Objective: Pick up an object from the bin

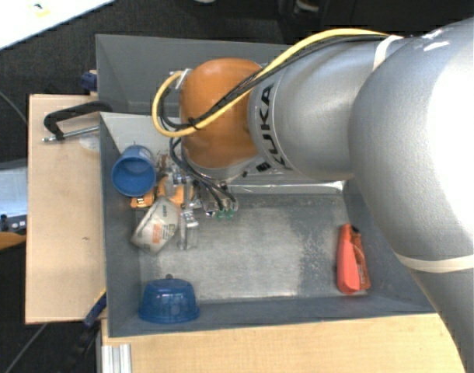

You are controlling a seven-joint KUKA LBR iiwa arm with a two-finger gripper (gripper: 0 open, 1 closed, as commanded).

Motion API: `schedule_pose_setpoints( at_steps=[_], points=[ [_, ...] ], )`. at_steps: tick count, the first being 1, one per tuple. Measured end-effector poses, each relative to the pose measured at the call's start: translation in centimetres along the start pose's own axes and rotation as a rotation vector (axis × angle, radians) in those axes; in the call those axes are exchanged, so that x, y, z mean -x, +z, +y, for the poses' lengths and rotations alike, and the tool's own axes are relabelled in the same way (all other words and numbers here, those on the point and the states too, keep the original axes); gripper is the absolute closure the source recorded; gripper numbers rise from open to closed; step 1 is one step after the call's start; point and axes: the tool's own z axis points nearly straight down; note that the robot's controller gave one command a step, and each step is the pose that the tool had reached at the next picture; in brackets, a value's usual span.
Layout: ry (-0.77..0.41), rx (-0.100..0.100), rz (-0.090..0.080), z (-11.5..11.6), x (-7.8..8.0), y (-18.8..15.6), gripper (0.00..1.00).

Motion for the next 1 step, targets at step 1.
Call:
schedule_pose_setpoints(
  at_steps=[1],
  points=[
    [0.097,0.008,-0.001,1.88,-1.53,1.37,0.00]
  ],
)
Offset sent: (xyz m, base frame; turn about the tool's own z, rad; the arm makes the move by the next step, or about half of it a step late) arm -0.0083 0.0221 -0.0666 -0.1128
